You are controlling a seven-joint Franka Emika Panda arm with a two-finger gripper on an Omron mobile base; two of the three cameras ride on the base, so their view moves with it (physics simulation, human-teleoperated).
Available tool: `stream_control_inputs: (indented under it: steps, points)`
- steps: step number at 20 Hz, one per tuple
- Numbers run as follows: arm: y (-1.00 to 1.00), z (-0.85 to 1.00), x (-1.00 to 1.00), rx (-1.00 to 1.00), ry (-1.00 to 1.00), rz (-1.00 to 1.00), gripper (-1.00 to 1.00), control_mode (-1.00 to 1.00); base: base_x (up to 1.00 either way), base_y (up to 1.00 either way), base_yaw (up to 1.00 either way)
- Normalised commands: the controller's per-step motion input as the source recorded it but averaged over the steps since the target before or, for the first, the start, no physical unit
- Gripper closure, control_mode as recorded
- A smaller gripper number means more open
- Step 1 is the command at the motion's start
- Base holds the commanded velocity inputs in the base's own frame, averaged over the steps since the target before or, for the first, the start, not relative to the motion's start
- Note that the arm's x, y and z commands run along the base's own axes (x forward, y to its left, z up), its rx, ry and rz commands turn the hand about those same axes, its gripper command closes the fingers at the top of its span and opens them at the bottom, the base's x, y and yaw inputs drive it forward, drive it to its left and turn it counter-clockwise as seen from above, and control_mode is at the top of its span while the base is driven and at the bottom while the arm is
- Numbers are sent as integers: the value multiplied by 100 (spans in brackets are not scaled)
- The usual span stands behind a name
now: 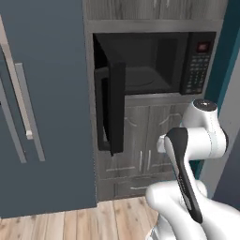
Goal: Pick the mug from the counter and place it inside the microwave. Then close the microwave.
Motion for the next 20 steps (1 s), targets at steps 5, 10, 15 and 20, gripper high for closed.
stream_control_inputs:
  steps: [5, 10, 15, 20]
  points:
    - [0, 0, 0, 0, 0, 0, 100, 100, 39, -25, 25]
    - [0, 0, 0, 0, 0, 0, 100, 100, 54, -29, 7]
    - [0, 0, 0, 0, 0, 0, 100, 100, 54, -27, 0]
    - [0, 0, 0, 0, 0, 0, 100, 100, 28, -35, -2]
